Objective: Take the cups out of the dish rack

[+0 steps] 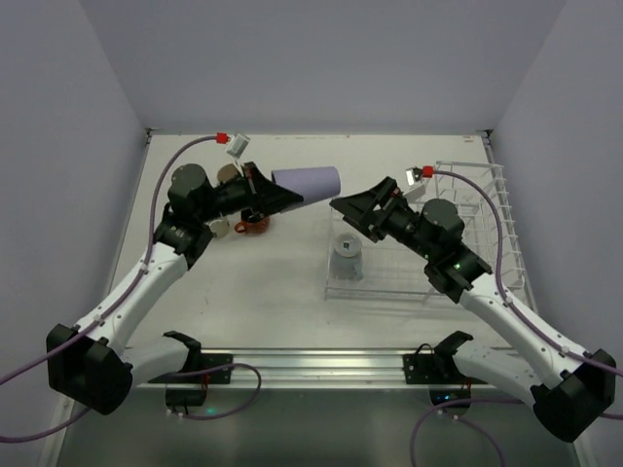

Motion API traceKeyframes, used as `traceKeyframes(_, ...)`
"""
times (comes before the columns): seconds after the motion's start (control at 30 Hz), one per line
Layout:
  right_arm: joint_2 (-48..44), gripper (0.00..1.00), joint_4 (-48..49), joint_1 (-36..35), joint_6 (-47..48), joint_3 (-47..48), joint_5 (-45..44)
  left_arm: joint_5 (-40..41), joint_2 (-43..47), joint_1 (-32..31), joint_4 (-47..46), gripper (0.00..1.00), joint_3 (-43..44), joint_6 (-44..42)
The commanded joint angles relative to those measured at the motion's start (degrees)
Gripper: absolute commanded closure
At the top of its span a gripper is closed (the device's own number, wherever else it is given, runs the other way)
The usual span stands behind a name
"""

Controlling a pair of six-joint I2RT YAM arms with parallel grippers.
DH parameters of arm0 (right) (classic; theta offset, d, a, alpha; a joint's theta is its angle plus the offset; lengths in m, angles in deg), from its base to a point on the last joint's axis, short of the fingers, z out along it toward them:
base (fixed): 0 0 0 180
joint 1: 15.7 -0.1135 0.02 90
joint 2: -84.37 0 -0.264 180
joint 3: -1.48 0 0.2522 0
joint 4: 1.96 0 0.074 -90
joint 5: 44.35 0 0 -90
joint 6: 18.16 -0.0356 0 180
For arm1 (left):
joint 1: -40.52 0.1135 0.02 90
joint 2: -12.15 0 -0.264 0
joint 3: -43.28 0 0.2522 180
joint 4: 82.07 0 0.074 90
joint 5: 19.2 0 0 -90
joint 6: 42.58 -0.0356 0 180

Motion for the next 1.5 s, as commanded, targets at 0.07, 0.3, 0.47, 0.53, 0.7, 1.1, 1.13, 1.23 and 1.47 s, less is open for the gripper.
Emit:
traceKeyframes(0.07, -7.23, 0.01, -24.38, -0.12, 7.27, 6.63, -18.08, 22.33, -1.12, 2.53, 31.56, 1.00, 17.54, -22.18)
traceKeyframes(0.3, -8.92, 0.01, -39.45, -0.12, 13.51, 12.87, -24.36, 49.76, -16.64, 2.88, 55.70, 1.00, 40.48, -38.44)
traceKeyframes(0.47, -9.53, 0.01, -42.53, -0.21, 16.41, 13.32, -24.27, 60.15, -27.56, 4.28, 65.02, 1.00, 52.38, -43.47)
traceKeyframes(0.53, -10.32, 0.01, -42.97, -0.21, 16.77, 12.79, -24.97, 61.21, -33.45, 5.42, 69.57, 1.00, 59.23, -44.18)
traceKeyframes(0.7, -11.29, 0.01, -43.50, -0.21, 18.35, 11.47, -25.94, 62.44, -40.14, 7.36, 71.36, 1.00, 65.75, -43.83)
traceKeyframes(1.1, -10.50, 0.01, -42.53, -0.12, 19.49, 9.98, -25.59, 63.15, -39.89, 7.63, 68.56, 1.00, 60.05, -43.74)
traceKeyframes(1.13, -10.24, 0.01, -42.53, -0.12, 19.49, 9.98, -25.50, 63.15, -39.62, 7.63, 68.29, 1.00, 59.52, -43.74)
traceKeyframes(1.23, -9.71, 0.01, -41.66, -0.12, 19.49, 9.45, -24.98, 62.18, -38.39, 7.63, 67.85, 1.00, 57.76, -43.91)
traceKeyframes(1.47, -9.09, 0.01, -40.86, -0.12, 19.14, 8.84, -24.19, 61.12, -33.74, 7.54, 64.86, 1.00, 52.57, -43.30)
